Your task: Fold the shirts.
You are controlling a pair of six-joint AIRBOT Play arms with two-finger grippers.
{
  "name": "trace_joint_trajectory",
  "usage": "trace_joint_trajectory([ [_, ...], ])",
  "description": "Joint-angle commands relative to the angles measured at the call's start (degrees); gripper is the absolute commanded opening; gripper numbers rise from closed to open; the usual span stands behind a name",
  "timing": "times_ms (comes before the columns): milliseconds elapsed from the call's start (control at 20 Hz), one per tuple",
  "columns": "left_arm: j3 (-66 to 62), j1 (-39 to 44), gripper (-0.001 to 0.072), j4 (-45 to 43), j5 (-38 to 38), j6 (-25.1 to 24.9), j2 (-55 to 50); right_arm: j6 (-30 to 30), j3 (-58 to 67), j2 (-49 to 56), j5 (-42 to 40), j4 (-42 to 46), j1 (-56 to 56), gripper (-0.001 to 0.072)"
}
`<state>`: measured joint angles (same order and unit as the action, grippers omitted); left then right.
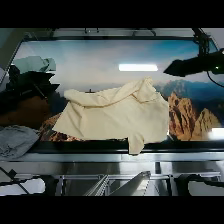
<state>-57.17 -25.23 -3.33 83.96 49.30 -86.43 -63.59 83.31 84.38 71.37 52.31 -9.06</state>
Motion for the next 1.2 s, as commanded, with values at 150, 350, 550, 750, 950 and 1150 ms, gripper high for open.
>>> trace_joint_trajectory([
  [150,0.2,-3.65,0.0711,-36.35,1.03,10.49,3.06,-3.43,-27.96,-12.44,7.89,4.52,-13.27,0.0232],
  [350,8.15,-3.96,0.071,-43.58,-5.7,11.28,5.66,-8.76,-47.82,-21.2,-4.79,4.46,-19.96,0.0613],
  [550,10.12,-3.96,0.071,-43.67,-8.79,11.23,5.62,-4.87,-57.05,-19.63,-12.2,-1.86,-19.1,0.051],
  [750,10.12,-3.96,0.071,-43.74,-10.25,11.23,5.62,0.87,-58.05,-13.73,-15.91,-14.03,-14.86,0.0499],
  [950,10.12,-3.96,0.071,-43.8,-12.0,11.26,5.62,4.07,-58.03,-7.63,-17.97,-20.7,-8.48,0.0435],
  [1150,10.14,-3.93,0.071,-51.08,-12.17,14.21,5.6,6.75,-57.55,-7.34,-17.05,-24.5,-8.31,0.0025],
])
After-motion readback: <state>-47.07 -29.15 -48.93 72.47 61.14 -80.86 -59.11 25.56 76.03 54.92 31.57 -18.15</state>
